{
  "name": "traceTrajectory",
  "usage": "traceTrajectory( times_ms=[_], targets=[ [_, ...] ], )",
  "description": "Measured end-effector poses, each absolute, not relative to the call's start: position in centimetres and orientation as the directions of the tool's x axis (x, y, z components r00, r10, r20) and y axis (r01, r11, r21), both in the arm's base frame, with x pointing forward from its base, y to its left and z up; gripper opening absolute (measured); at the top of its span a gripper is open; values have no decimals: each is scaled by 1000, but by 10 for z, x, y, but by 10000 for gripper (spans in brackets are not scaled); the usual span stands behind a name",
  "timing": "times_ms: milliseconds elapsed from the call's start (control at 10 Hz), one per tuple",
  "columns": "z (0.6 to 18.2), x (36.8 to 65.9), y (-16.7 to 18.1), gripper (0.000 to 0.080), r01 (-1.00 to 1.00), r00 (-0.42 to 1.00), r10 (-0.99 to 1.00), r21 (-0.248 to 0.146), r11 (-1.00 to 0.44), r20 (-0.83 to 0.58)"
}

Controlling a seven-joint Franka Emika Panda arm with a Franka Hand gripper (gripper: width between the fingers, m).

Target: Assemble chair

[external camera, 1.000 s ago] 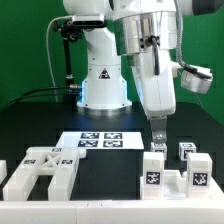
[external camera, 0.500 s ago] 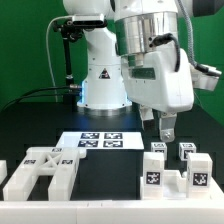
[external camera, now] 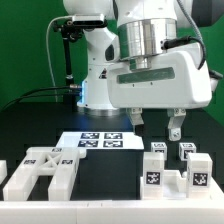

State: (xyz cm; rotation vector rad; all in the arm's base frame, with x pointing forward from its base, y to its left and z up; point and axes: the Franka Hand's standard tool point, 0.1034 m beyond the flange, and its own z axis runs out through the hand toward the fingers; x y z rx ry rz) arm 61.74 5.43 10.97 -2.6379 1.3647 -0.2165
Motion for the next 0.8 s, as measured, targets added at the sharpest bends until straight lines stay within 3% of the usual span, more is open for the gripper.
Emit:
traceTrajectory(
  times_ms=[200, 300, 600, 800],
  targets=[
    [107, 617, 53, 649, -712, 672, -736, -201, -673, 85],
    [103, 615, 49, 649, -555, 792, -583, -186, -811, 178],
    [87, 604, 40, 649, -168, 933, -178, -62, -984, 311],
    [85, 601, 41, 649, -75, 940, -78, -22, -997, 333]
  ],
)
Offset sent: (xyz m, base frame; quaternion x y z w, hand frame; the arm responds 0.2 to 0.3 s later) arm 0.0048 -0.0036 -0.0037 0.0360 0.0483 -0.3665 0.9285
